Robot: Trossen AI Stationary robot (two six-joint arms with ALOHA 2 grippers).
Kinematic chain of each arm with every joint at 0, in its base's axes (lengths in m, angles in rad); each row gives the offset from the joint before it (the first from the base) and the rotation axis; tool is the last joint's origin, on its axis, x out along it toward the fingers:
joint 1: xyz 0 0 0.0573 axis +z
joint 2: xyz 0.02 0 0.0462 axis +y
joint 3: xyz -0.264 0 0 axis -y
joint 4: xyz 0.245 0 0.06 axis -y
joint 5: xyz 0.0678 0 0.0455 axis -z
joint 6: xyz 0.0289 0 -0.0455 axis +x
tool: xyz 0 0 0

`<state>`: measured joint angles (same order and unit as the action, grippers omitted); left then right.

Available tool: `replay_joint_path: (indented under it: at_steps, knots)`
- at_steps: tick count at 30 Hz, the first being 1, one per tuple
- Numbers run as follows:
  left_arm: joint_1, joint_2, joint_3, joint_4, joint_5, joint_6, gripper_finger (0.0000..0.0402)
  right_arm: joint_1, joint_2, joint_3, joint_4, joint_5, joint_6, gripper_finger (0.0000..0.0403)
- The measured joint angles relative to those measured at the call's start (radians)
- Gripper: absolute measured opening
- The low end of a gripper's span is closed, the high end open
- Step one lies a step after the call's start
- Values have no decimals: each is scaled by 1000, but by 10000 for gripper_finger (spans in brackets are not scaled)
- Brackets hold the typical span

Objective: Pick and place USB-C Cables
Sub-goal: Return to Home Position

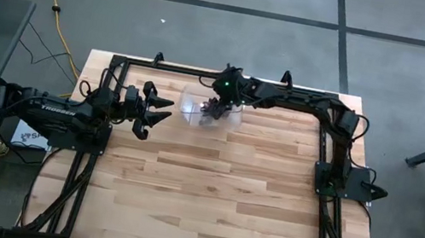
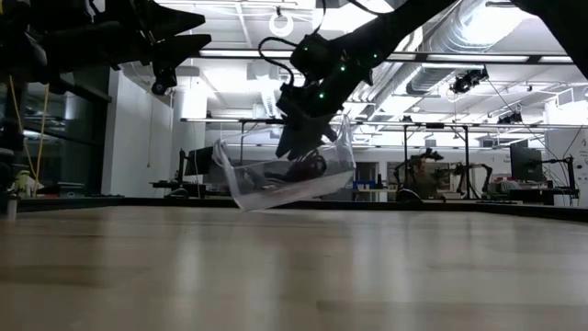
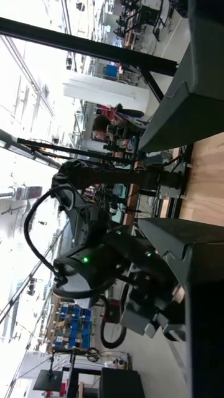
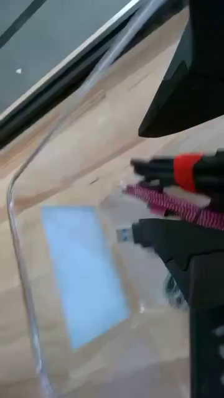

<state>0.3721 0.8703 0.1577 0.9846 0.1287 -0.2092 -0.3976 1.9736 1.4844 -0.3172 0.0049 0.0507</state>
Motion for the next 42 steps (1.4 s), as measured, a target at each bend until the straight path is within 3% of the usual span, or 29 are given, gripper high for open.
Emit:
replay_joint_path:
  at_steps: [33,42]
  knots:
    - [0,0,0,0,0,0,165,27,68,-3,-40,15,48,218]
    - [0,0,0,-1,0,0,165,57,89,-3,-12,117,130,218]
